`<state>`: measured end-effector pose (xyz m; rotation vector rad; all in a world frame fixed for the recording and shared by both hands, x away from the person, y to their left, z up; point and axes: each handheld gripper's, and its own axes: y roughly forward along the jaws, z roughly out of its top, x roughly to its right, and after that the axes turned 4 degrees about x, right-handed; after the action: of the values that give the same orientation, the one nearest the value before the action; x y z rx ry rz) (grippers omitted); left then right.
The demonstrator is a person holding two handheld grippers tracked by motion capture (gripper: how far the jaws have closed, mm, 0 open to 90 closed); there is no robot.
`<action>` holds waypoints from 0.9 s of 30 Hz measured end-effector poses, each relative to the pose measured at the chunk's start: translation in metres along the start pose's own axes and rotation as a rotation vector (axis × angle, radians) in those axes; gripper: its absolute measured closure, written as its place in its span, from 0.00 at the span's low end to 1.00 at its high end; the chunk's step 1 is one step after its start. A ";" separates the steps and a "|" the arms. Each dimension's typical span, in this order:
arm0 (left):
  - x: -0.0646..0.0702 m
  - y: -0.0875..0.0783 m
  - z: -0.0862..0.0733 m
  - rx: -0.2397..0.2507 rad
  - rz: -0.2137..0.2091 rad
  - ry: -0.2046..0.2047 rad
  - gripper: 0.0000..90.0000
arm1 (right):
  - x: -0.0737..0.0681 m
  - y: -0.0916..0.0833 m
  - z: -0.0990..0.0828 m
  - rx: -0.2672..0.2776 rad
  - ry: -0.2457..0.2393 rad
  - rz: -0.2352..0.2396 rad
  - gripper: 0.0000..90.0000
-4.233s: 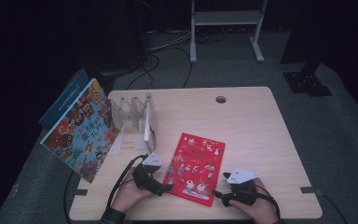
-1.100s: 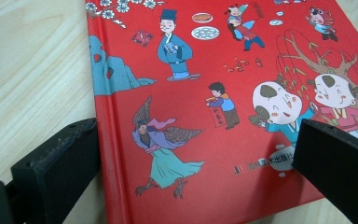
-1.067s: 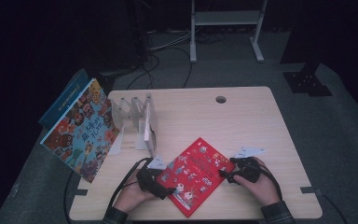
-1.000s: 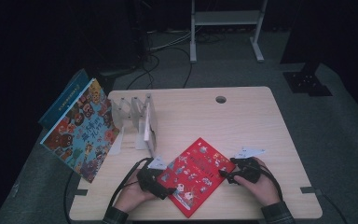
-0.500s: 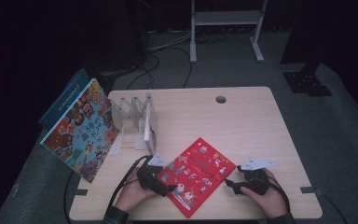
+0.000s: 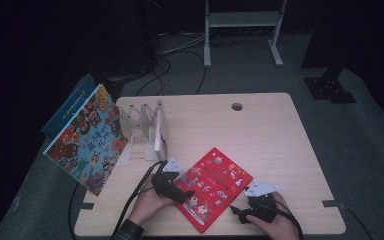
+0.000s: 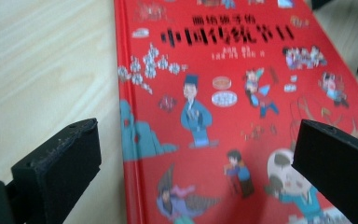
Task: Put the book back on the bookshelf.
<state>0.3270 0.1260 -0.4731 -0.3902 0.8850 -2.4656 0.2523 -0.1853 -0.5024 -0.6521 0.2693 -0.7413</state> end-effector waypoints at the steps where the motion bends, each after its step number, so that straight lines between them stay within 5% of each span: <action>1: 0.000 0.001 0.001 -0.002 -0.001 -0.005 0.00 | -0.002 0.001 0.001 0.001 -0.001 0.002 0.15; 18: -0.009 0.029 0.015 0.015 0.003 -0.024 0.00 | -0.011 0.011 0.006 -0.014 0.001 0.003 0.03; 27: -0.011 0.049 0.028 -0.034 0.032 -0.032 0.00 | -0.010 0.012 0.007 -0.016 0.014 -0.012 0.03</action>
<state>0.3649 0.0843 -0.4849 -0.4227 0.9136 -2.4115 0.2549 -0.1687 -0.5046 -0.6648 0.2847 -0.7559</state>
